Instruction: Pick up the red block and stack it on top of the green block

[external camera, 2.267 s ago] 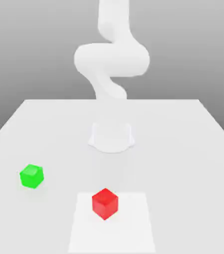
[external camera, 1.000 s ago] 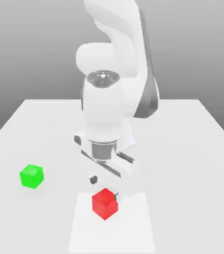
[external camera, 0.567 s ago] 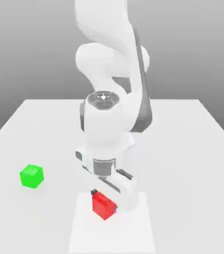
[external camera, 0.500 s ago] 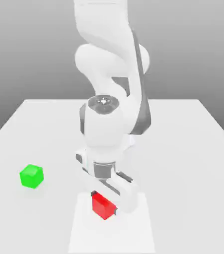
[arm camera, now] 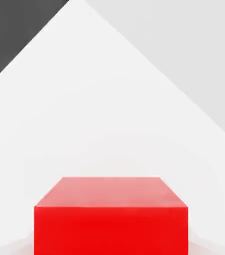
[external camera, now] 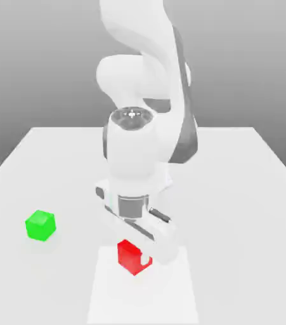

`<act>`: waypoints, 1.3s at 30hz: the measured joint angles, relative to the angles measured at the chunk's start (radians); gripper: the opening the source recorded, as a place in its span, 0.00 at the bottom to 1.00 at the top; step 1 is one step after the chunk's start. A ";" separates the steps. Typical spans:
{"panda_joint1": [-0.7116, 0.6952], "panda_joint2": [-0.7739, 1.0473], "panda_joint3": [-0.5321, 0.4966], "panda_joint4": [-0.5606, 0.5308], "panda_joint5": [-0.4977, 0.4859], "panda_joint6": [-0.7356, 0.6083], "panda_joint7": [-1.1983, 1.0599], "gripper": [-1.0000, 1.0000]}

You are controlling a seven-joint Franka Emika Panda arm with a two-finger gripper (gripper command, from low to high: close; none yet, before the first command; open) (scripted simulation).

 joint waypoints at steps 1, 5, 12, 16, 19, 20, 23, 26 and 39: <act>-0.002 -0.013 0.005 -0.001 0.011 -0.011 -0.008 0.00; -0.004 -0.058 0.016 -0.010 0.044 -0.048 -0.033 0.00; -0.002 -0.113 0.020 -0.037 0.071 -0.092 -0.058 0.00; -0.098 -0.139 -0.044 -0.055 0.035 -0.117 0.029 0.00; -0.182 -0.165 -0.082 -0.067 0.012 -0.137 0.108 0.00; -0.206 -0.175 -0.096 -0.071 0.007 -0.144 0.133 0.00; -0.272 -0.207 -0.142 -0.084 -0.002 -0.164 0.204 0.00; -0.345 -0.243 -0.191 -0.096 -0.001 -0.183 0.267 0.00; -0.477 -0.096 -0.285 -0.110 0.050 -0.005 0.357 0.00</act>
